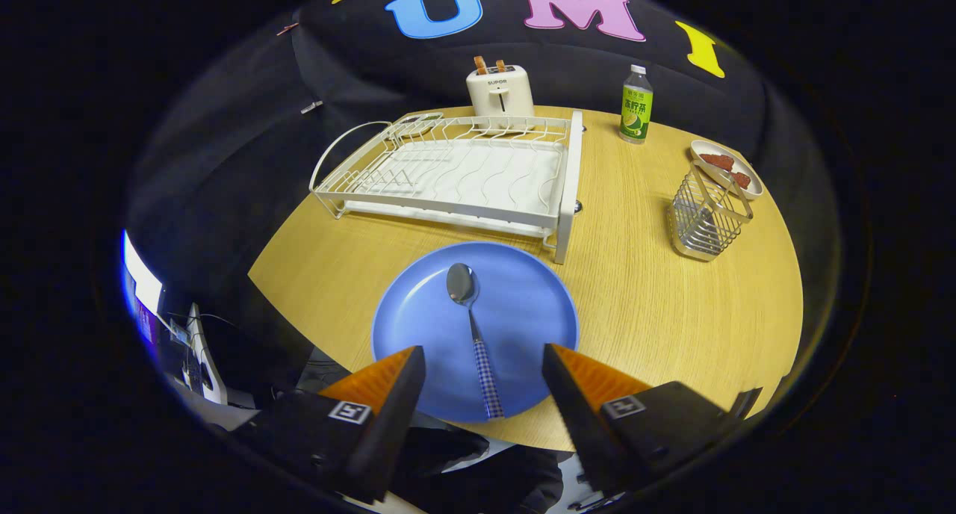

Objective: Take the plate from the dish rack, then take the spoon from the basket and place it into the plate.

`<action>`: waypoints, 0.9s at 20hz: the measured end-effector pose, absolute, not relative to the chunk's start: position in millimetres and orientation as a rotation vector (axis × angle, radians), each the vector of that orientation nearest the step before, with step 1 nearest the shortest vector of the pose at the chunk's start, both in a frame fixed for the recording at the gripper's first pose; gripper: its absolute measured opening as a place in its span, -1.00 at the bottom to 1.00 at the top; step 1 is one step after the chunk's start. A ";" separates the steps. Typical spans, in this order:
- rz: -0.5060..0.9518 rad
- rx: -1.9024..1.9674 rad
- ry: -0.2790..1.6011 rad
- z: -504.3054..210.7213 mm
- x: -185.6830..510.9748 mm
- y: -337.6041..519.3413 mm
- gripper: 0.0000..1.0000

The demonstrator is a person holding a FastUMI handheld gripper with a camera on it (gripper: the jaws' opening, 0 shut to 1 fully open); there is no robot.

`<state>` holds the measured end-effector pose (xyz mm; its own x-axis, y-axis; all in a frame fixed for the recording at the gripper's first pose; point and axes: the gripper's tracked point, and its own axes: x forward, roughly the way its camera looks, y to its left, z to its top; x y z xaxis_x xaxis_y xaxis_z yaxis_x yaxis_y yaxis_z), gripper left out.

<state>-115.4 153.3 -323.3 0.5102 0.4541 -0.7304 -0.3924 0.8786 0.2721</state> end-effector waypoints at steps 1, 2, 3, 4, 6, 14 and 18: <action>0.507 0.067 0.903 -321.6 -115.3 152.5 1.00; 0.505 0.063 0.902 -320.2 -115.6 151.3 0.98; 0.502 0.063 0.900 -320.2 -115.0 150.9 0.98; 0.499 0.065 0.896 -317.6 -115.2 150.4 0.98; 0.490 0.072 0.878 -309.2 -111.7 148.7 0.98; 0.426 0.049 0.616 -201.9 -67.1 122.9 0.98; 0.411 0.055 0.506 -143.8 -48.5 115.1 0.98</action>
